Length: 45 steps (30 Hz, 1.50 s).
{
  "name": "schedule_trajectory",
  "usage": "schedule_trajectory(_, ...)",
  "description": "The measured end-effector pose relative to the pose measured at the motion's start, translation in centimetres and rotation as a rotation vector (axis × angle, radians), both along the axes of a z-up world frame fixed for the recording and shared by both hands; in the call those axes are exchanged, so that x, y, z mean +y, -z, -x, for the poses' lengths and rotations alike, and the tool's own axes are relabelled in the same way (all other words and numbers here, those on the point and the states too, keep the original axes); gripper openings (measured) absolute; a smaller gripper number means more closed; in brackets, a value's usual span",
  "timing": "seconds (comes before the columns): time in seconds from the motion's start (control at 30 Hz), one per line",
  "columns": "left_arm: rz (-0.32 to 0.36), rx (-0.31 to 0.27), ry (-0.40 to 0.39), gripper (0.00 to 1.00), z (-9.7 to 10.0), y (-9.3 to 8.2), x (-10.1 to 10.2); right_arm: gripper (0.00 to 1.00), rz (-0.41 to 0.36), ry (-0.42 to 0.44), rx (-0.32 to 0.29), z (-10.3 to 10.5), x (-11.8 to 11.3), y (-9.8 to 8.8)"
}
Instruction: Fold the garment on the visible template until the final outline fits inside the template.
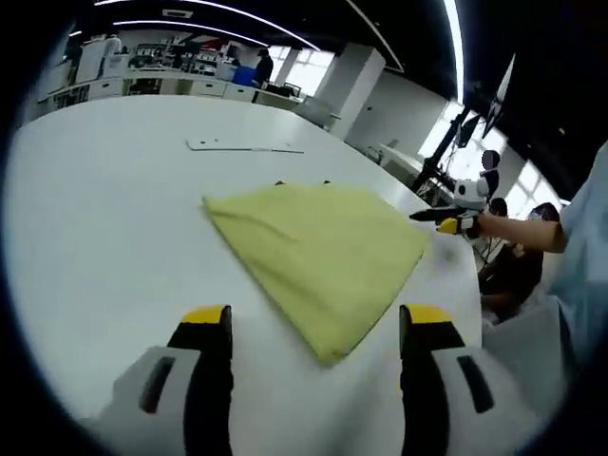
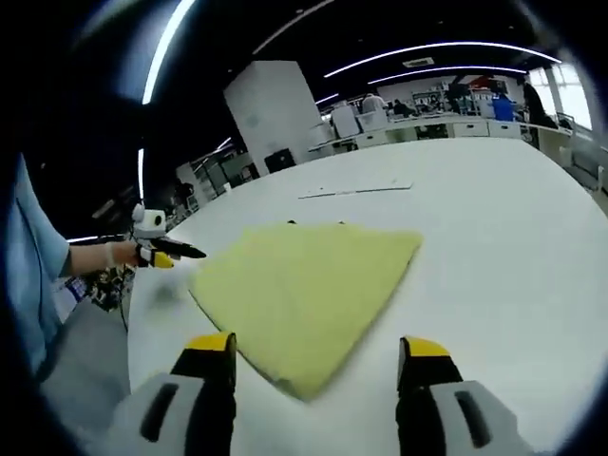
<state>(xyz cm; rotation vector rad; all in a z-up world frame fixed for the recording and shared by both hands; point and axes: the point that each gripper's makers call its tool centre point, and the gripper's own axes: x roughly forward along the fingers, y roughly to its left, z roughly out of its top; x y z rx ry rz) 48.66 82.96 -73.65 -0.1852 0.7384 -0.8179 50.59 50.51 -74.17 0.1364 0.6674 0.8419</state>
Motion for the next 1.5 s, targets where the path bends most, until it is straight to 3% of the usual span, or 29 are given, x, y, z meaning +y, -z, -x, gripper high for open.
schedule_trajectory(0.1,-0.010,0.002,0.040,0.52,1.4,0.6,-0.3,0.39,0.000,-0.035,0.007,1.3,0.3,0.3)
schedule_trajectory(0.23,-0.028,0.009,0.050,0.41,2.2,1.3,-0.3,0.35,0.013,-0.056,0.004,2.1,0.6,0.8)
schedule_trajectory(0.5,-0.022,0.010,0.063,0.20,2.5,2.2,-0.8,0.12,0.045,-0.056,-0.011,2.1,0.3,1.9)
schedule_trajectory(0.63,-0.045,0.007,0.071,0.00,2.5,2.6,-0.9,0.00,0.054,-0.058,-0.001,2.5,0.2,2.2)
schedule_trajectory(0.9,-0.080,-0.014,0.092,0.00,3.5,2.2,0.0,0.00,0.046,-0.078,-0.036,3.6,-1.1,0.3)
schedule_trajectory(1.17,-0.078,0.029,0.109,0.00,7.3,2.1,0.3,0.00,0.054,-0.134,-0.005,7.8,-1.3,0.4)
schedule_trajectory(1.37,-0.068,0.058,0.092,0.00,10.8,2.2,0.2,0.00,0.019,-0.125,0.037,11.3,-1.6,0.7)
schedule_trajectory(1.5,-0.040,0.060,0.050,0.00,11.6,1.7,0.0,0.00,-0.004,-0.083,0.028,12.1,-1.4,0.4)
